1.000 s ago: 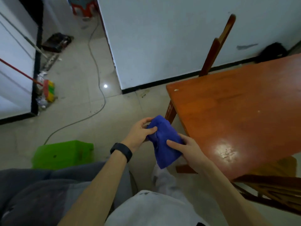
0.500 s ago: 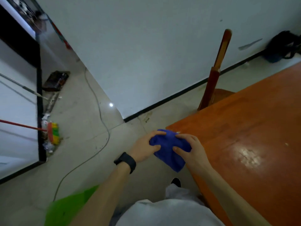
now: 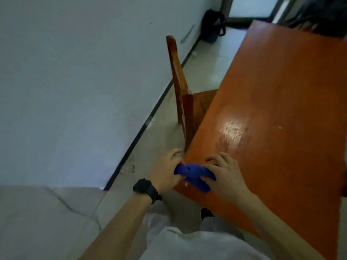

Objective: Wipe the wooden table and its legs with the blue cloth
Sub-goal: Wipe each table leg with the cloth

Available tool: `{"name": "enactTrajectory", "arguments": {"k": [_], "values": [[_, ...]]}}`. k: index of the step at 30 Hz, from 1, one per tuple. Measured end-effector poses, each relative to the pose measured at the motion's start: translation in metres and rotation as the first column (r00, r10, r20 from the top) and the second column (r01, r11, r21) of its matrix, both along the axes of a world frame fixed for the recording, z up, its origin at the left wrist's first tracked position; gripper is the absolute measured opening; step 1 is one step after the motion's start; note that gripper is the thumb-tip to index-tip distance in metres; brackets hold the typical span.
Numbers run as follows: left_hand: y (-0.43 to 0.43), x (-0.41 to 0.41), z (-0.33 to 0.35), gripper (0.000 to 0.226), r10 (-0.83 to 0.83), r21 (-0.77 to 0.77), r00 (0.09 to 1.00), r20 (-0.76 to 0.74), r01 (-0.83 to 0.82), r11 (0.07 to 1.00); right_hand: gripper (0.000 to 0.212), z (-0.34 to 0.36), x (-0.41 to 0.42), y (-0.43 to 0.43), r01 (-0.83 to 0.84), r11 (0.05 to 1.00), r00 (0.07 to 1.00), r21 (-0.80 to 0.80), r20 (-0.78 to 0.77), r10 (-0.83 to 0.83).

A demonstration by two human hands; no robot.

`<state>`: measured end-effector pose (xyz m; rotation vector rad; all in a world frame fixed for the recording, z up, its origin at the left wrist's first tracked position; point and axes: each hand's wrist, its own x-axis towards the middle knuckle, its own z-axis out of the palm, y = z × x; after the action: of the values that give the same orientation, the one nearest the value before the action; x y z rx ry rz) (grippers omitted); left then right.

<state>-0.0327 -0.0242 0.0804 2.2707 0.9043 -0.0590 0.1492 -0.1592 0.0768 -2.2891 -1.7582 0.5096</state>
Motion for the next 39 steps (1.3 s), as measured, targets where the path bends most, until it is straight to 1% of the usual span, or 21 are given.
{"name": "enactTrajectory", "arguments": {"k": [1,3,5,6,9,10,11,12,14,15,16,19,20,22,25,27,30,32,34,37,39], "values": [[0.012,0.006,-0.001,0.023,-0.068,0.003,0.997,0.034,0.068,0.998,0.033,-0.001,-0.005,0.003,0.052,0.998,0.998,0.017,0.017,-0.053],[0.032,0.015,-0.004,0.022,-0.191,-0.063,0.979,0.074,0.195,0.979,0.046,-0.001,-0.021,0.007,0.163,0.987,0.987,0.014,0.001,-0.163],[0.047,0.016,-0.013,0.023,-0.299,-0.146,0.95,0.092,0.31,0.94,0.061,-0.004,-0.043,0.008,0.223,0.973,0.974,-0.054,-0.03,-0.225],[0.053,0.015,-0.018,0.023,-0.358,-0.176,0.928,0.101,0.371,0.912,0.064,-0.006,-0.056,0.008,0.245,0.966,0.968,-0.077,-0.034,-0.248],[0.061,0.007,-0.035,0.024,-0.47,-0.266,0.878,0.086,0.475,0.839,0.062,-0.026,-0.097,0.001,0.351,0.936,0.924,-0.032,-0.149,-0.352],[0.06,0.003,-0.039,0.026,-0.474,-0.296,0.877,0.079,0.475,0.829,0.06,-0.035,-0.107,-0.002,0.396,0.918,0.905,-0.008,-0.163,-0.392],[0.058,-0.001,-0.042,0.03,-0.471,-0.306,0.88,0.061,0.466,0.83,0.058,-0.044,-0.111,-0.003,0.449,0.893,0.886,0.016,-0.137,-0.443],[0.057,-0.006,-0.046,0.036,-0.478,-0.295,0.878,0.03,0.464,0.835,0.058,-0.056,-0.111,-0.004,0.518,0.854,0.852,0.037,-0.105,-0.512],[0.057,-0.014,-0.061,0.046,-0.523,-0.246,0.851,-0.043,0.499,0.831,0.061,-0.081,-0.109,-0.003,0.676,0.736,0.737,0.036,-0.054,-0.674],[0.057,-0.019,-0.071,0.049,-0.562,-0.231,0.824,-0.074,0.534,0.813,0.063,-0.094,-0.112,-0.001,0.728,0.685,0.686,0.033,-0.049,-0.726],[0.058,-0.025,-0.08,0.053,-0.595,-0.211,0.797,-0.101,0.567,0.796,0.065,-0.106,-0.119,0.002,0.752,0.658,0.659,0.027,-0.044,-0.751],[0.061,-0.039,-0.115,0.062,-0.657,-0.089,0.739,-0.149,0.652,0.753,0.064,-0.132,-0.155,0.016,0.746,0.659,0.66,0.099,0.022,-0.751],[0.06,-0.044,-0.126,0.065,-0.684,-0.042,0.71,-0.168,0.688,0.725,0.061,-0.139,-0.167,0.018,0.744,0.654,0.657,0.136,0.032,-0.753],[0.057,-0.054,-0.144,0.07,-0.703,0.044,0.689,-0.177,0.719,0.693,0.054,-0.147,-0.192,0.022,0.732,0.649,0.656,0.207,0.038,-0.753],[0.056,-0.066,-0.171,0.077,-0.734,0.153,0.654,-0.182,0.757,0.636,0.037,-0.164,-0.219,0.021,0.743,0.58,0.599,0.334,0.053,-0.799],[0.056,-0.075,-0.188,0.074,-0.757,0.263,0.644,-0.107,0.753,0.603,0.041,-0.18,-0.24,0.017,0.763,0.506,0.539,0.403,0.035,-0.841],[0.058,-0.076,-0.211,0.066,-0.799,0.365,0.6,0.036,0.736,0.57,0.041,-0.218,-0.262,0.008,0.798,0.327,0.394,0.506,-0.027,-0.919],[0.059,-0.072,-0.226,0.064,-0.821,0.434,0.559,0.116,0.715,0.548,0.04,-0.252,-0.273,0.006,0.821,0.206,0.295,0.532,-0.088,-0.951],[0.061,-0.069,-0.244,0.063,-0.835,0.5,0.514,0.197,0.68,0.537,0.037,-0.288,-0.28,0.007,0.836,0.11,0.225,0.538,-0.153,-0.962],[0.06,-0.064,-0.272,0.058,-0.805,0.521,0.505,0.311,0.618,0.589,0.042,-0.341,-0.285,0.01,0.864,0.024,0.152,0.503,-0.213,-0.965],[0.055,-0.06,-0.289,0.056,-0.754,0.498,0.506,0.42,0.566,0.657,0.056,-0.373,-0.289,0.014,0.886,-0.007,0.12,0.464,-0.244,-0.962]]}}
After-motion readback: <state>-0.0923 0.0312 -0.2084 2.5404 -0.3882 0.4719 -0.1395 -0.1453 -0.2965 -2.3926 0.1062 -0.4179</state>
